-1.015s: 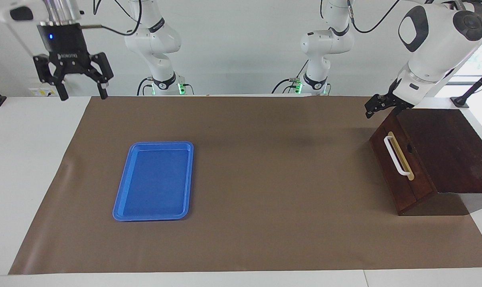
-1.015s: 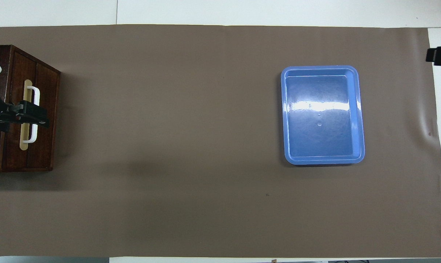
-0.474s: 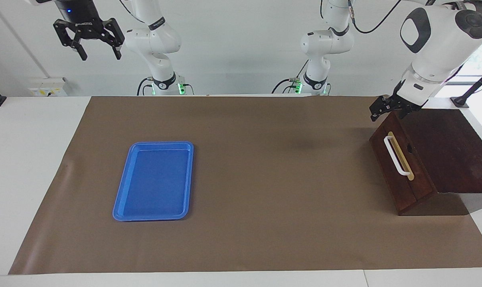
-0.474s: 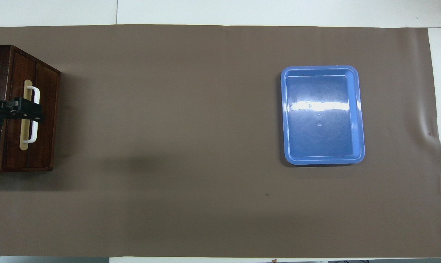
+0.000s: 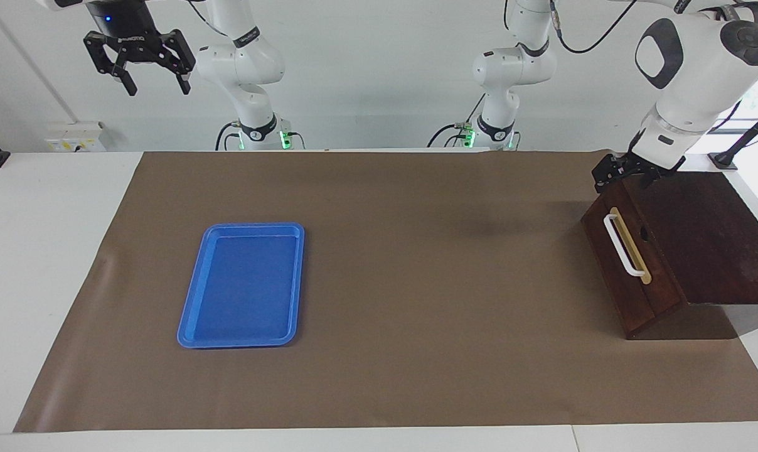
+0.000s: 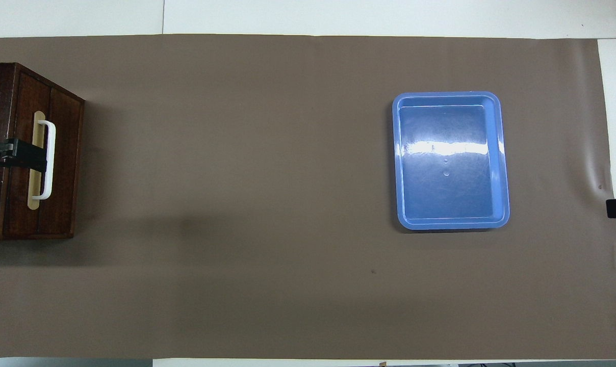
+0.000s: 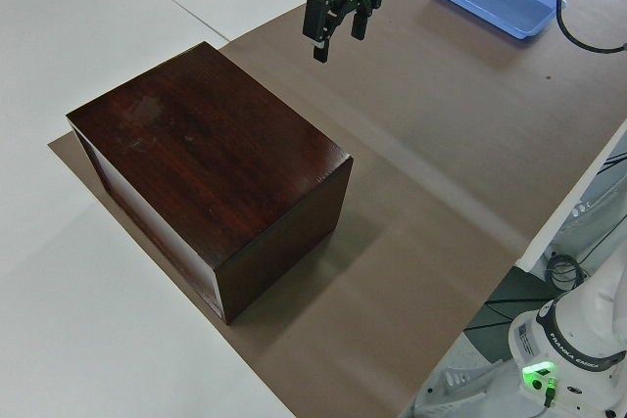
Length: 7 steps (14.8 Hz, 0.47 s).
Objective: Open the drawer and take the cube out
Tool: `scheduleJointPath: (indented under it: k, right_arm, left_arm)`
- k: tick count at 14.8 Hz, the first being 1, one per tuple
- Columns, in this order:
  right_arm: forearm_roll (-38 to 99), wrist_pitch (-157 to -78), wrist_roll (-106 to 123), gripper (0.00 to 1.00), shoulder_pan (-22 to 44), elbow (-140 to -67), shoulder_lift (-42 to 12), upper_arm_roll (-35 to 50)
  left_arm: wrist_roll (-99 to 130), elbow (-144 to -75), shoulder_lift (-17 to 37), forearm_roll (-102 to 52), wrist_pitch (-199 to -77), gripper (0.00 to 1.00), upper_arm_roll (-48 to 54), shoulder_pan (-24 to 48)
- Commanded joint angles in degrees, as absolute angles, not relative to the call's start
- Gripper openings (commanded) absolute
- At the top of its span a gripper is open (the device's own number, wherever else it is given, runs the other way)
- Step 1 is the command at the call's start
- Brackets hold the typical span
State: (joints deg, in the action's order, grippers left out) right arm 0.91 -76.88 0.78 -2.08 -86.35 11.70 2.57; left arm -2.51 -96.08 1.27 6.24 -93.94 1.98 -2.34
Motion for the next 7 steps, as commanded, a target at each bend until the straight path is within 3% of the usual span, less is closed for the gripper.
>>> scheduleJointPath:
  k: [1,7]
  right_arm:
    - [1.67,-77.69,1.15,1.00,-3.25,-87.80,12.92,2.37]
    - [1.41,-76.29,2.45,1.00,-3.34,-87.54,14.06,2.02]
  left_arm:
    - [-3.34,-101.14,-0.87,10.79,-100.17,1.00,2.02,-1.67]
    - [-5.97,-107.66,-0.35,21.17,-108.80,1.00,2.20,-0.97]
